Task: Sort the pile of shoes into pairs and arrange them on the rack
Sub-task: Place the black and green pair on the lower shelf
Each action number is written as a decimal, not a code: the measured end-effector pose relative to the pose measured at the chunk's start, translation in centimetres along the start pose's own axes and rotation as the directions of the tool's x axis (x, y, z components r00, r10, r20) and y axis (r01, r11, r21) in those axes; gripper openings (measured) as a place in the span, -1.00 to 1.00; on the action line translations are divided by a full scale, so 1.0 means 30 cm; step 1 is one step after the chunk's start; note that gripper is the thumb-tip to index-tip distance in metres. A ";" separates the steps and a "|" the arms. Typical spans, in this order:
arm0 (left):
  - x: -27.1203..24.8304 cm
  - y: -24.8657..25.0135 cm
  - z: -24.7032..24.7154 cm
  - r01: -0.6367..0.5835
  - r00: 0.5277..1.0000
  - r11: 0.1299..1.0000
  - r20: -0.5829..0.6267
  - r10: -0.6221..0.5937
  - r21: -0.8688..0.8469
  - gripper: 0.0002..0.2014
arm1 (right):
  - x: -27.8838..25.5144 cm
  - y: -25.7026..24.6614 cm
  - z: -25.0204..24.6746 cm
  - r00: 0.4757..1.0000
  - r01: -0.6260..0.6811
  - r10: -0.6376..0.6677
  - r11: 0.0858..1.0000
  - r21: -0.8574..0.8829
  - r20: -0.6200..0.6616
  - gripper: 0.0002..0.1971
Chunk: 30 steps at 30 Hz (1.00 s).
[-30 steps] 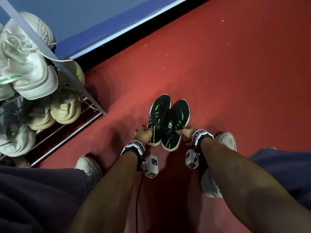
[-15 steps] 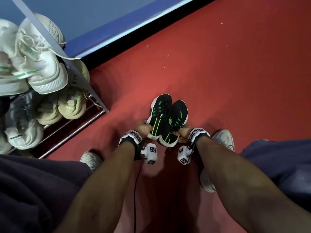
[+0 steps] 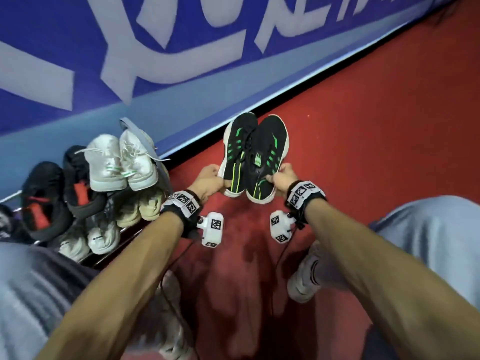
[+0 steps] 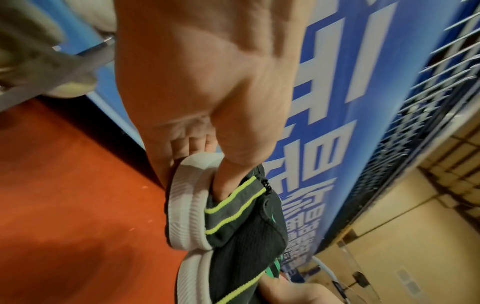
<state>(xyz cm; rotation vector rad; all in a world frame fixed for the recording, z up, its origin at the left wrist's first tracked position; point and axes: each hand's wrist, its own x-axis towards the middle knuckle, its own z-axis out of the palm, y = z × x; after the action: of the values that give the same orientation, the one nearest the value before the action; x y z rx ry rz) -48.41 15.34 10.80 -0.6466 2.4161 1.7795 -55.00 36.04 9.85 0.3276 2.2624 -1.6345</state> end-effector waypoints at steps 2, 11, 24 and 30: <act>-0.077 0.138 -0.077 -0.066 0.997 0.998 -0.037 0.065 -0.023 -0.65 | -0.103 -0.163 -0.023 0.997 0.061 -0.064 0.994 0.086 0.034 -0.64; -0.448 0.402 -0.454 -0.254 0.959 0.939 -0.188 0.213 -0.234 -0.63 | -0.482 -0.540 0.077 0.935 0.189 -0.300 0.874 0.448 0.190 -0.55; -0.695 0.052 -0.796 -0.117 0.937 0.953 -0.348 0.013 -0.280 -0.44 | -0.650 -0.641 0.504 0.743 0.279 -0.394 0.917 0.284 0.541 -0.56; -0.875 -0.178 -0.920 -0.060 0.901 0.916 -0.417 -0.121 -0.396 -0.51 | -0.808 -0.591 0.800 0.640 0.315 -0.353 0.931 0.186 0.682 -0.55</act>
<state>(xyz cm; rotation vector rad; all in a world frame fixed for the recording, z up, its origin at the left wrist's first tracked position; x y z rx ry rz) -17.40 -3.91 22.89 -1.2390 2.2563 2.3589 -36.18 7.84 27.97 -0.6692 1.7219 -1.5933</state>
